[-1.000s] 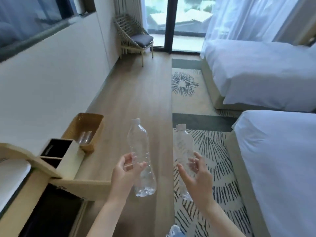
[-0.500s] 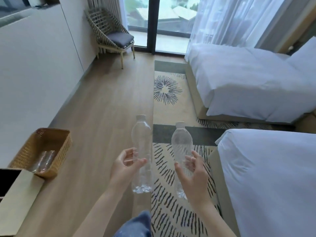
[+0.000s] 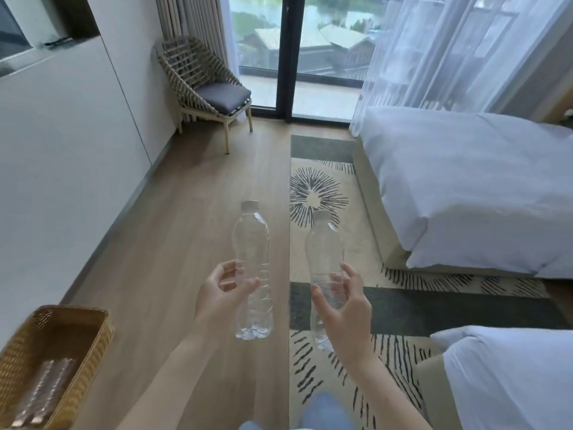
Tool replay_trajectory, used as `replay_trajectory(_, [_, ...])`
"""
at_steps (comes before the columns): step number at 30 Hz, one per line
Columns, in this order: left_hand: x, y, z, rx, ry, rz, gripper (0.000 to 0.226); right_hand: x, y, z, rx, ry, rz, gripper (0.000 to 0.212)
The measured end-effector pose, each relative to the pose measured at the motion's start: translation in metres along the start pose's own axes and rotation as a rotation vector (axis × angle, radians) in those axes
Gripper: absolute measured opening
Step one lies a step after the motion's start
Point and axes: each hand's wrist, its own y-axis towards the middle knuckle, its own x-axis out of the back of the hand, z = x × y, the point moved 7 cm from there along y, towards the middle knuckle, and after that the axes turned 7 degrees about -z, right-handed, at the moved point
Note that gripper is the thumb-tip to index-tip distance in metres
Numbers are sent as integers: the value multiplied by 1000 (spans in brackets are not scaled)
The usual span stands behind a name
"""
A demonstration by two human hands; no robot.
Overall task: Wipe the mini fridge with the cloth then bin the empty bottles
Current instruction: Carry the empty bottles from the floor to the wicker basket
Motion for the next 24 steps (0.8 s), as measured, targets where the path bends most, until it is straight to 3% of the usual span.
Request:
replay_trajectory(4, [-17, 82, -23, 6, -12, -44, 65, -54, 87, -6, -13, 11, 28, 71])
replay_trajectory(9, [-26, 188, -22, 42, -61, -227, 35, -149, 209, -19, 83, -17, 163, 67])
replay_trajectory(12, [-18, 240, -30, 78, -80, -397, 29, -223, 280, -13, 147, -16, 309, 66])
replay_trajectory(18, [18, 302, -55, 165, -221, -722, 47, -369, 366, 31, 277, 43, 668, 59])
replay_trajectory(24, [79, 309, -43, 244, -306, -1015, 61, -495, 349, 64, 327, 128, 970, 57])
